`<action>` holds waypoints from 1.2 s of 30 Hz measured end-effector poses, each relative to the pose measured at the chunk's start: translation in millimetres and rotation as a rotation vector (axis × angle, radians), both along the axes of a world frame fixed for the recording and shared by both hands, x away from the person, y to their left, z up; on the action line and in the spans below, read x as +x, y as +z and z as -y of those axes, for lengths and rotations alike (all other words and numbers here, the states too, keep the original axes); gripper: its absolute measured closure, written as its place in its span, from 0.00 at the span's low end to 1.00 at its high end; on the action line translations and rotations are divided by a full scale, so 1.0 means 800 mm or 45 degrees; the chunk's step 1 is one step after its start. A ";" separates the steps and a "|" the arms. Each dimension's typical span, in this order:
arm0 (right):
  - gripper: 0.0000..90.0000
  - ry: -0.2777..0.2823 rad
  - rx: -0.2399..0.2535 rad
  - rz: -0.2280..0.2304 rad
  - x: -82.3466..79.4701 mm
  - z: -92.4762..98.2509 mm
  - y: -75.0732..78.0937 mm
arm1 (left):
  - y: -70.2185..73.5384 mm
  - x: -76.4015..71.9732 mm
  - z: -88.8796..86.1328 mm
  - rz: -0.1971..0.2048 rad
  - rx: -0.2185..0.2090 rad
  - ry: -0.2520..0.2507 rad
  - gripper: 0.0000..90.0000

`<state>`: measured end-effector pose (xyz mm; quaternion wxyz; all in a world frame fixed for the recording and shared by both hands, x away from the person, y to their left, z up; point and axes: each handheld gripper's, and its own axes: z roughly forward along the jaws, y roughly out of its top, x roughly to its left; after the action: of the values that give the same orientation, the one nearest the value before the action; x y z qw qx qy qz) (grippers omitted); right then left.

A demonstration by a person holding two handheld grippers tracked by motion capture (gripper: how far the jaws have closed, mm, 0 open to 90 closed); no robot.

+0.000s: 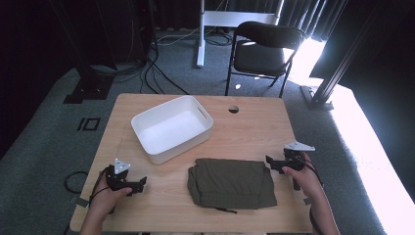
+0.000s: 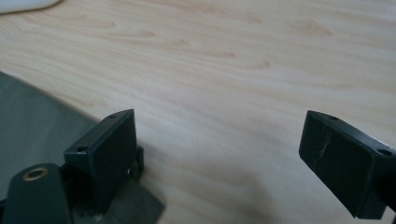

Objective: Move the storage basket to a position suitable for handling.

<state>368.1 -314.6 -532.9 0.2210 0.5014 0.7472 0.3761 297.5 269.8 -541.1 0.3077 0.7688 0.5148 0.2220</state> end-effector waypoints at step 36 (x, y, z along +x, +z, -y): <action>0.12 0.254 0.065 0.101 0.092 -0.146 0.062 | 0.067 0.029 0.008 0.131 -0.084 -0.019 0.02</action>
<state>441.6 -198.0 -483.3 0.1990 0.4147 0.7743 0.4346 320.4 263.4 -487.3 0.3605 0.7497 0.4996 0.2417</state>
